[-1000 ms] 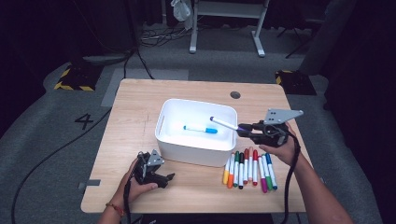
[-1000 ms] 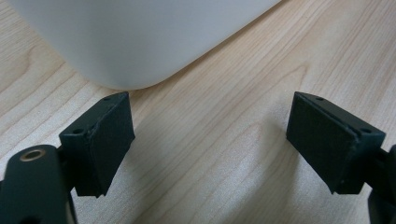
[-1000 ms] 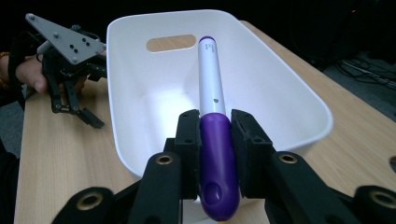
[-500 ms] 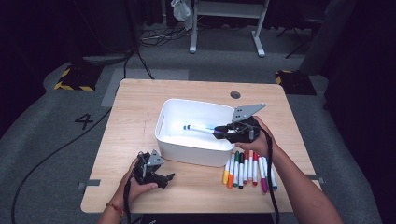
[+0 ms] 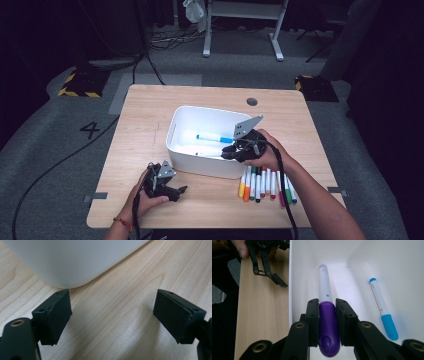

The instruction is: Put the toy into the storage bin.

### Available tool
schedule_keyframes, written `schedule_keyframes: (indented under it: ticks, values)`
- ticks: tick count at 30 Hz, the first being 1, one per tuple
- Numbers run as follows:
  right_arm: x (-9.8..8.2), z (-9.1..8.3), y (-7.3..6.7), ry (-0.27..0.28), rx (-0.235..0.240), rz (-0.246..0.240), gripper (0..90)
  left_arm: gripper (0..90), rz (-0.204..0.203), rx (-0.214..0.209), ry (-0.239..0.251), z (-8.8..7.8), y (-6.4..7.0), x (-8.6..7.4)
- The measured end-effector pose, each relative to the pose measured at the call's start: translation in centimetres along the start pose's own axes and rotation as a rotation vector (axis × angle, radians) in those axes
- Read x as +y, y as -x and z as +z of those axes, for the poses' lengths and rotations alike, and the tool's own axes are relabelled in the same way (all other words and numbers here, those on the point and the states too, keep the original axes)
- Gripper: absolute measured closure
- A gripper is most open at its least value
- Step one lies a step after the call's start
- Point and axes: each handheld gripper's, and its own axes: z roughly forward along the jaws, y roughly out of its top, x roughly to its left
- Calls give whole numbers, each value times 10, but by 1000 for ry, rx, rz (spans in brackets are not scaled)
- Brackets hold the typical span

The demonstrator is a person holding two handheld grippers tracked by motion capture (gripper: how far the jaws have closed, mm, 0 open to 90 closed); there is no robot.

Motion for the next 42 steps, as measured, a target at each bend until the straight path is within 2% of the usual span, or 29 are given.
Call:
schedule_keyframes:
  ticks: [6,10,13,16,20,24,27,32,35,39,42]
  values:
    - [-1,0,1,8,-2,15,691,151,1,-1,0,0,0,0]
    - [-5,-7,2,44,-26,28,630,151,6,1,0,0,0,0]
    - [-10,-18,2,78,-68,48,577,151,6,2,-1,0,0,0]
    - [-17,-35,-1,133,-132,65,524,151,6,2,0,0,0,0]
    - [-32,-59,-7,175,-216,69,466,151,5,2,0,0,0,0]
    - [-54,-80,-12,198,-296,102,410,151,5,3,0,0,0,0]
    - [-82,-96,-15,208,-357,148,399,151,5,2,0,0,0,0]
    - [-126,-110,-20,202,-415,227,371,151,4,2,-1,0,0,0]
    - [-151,-111,-21,169,-456,267,371,151,5,2,-1,0,0,0]
    - [-181,-104,-18,143,-462,341,378,151,5,2,-1,0,0,0]
    - [-199,-93,-14,82,-498,369,388,151,4,2,-1,0,0,0]
